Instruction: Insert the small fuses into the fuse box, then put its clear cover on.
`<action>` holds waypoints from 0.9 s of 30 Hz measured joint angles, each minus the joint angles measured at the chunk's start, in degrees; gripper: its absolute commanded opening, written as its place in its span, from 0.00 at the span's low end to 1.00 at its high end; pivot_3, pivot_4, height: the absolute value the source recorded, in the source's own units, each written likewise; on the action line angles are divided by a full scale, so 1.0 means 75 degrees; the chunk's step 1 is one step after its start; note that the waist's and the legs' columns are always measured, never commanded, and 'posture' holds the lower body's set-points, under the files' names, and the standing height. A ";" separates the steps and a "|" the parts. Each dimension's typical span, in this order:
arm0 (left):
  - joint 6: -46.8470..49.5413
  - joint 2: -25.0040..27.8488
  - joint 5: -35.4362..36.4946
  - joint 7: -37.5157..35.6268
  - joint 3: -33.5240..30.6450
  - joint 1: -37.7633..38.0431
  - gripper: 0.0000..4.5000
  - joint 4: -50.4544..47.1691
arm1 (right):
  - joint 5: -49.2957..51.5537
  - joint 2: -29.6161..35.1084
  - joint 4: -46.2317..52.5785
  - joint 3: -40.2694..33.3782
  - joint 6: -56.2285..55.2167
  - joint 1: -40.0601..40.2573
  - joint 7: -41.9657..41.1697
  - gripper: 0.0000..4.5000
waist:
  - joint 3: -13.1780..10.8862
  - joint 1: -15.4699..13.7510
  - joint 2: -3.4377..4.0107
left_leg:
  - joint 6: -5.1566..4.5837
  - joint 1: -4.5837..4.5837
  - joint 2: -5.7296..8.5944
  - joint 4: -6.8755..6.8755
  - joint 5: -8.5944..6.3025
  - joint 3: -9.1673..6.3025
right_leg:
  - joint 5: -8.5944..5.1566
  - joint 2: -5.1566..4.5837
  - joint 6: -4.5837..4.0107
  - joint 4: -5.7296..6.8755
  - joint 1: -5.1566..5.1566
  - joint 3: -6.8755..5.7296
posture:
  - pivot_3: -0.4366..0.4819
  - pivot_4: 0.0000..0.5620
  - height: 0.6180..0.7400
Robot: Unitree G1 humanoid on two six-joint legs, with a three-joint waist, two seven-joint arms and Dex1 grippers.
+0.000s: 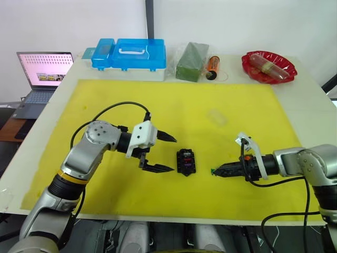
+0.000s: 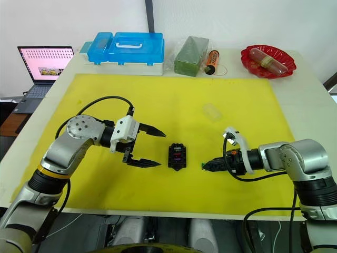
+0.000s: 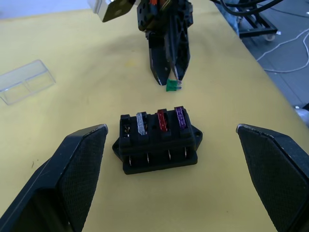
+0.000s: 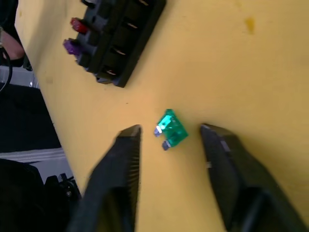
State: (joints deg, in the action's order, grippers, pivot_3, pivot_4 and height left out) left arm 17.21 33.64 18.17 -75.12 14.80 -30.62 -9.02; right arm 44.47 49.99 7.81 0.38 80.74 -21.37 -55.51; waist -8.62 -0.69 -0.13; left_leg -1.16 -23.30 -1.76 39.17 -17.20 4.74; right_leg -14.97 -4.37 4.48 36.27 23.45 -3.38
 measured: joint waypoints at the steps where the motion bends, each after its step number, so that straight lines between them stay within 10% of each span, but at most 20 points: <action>1: 0.0000 0.0000 0.0000 0.0008 0.0000 0.0000 1.00 -0.0001 | -0.0017 0.0002 -0.0043 0.0053 -0.0020 -0.0004 0.0000 0.20 | 0.0000 0.0000 0.0000 | 0.0000 0.0000 0.0000 0.0000 0.0000 0.0000 | 0.0000 0.0001 0.0000 0.0000 0.0000 0.0000 | 0.48 0.27 1.00; 9: -0.0001 -0.0001 -0.0002 0.0050 0.0001 0.0000 1.00 -0.0002 | -0.0050 0.0011 -0.0176 0.0213 -0.0162 -0.0089 -0.0075 0.20 | 0.0000 -0.0001 0.0000 | 0.0000 0.0000 -0.0001 0.0000 0.0000 0.0000 | 0.0000 0.0004 0.0000 0.0000 0.0000 0.0000 | 0.48 0.27 1.00; 13: -0.0007 -0.0003 -0.0004 0.0064 0.0000 0.0000 1.00 -0.0002 | -0.0049 0.0011 -0.0250 0.0227 -0.0166 -0.0125 -0.0111 0.01 | 0.0000 0.0000 0.0000 | 0.0000 0.0001 -0.0001 0.0000 0.0000 0.0000 | 0.0000 0.0005 0.0000 0.0000 0.0000 0.0001 | 0.48 0.27 1.00; 27: -0.0014 -0.0007 -0.0007 0.0195 -0.0002 -0.0012 1.00 0.0024 | -0.0045 0.0069 -0.0190 0.0323 -0.0217 -0.0343 -0.0147 0.00 | 0.0000 0.0000 0.0000 | 0.0001 0.0001 -0.0001 0.0000 0.0000 0.0000 | 0.0000 0.0004 0.0001 0.0001 0.0000 0.0001 | 0.48 0.27 1.00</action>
State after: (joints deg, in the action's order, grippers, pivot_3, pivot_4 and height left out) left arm 17.11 33.58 18.12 -73.66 14.78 -30.70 -8.84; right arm 44.13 50.50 6.38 2.80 79.12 -23.94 -56.61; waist -8.62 -0.69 -0.13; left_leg -1.15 -23.30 -1.77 39.17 -17.19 4.74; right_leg -14.97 -4.34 4.49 36.27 23.45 -3.37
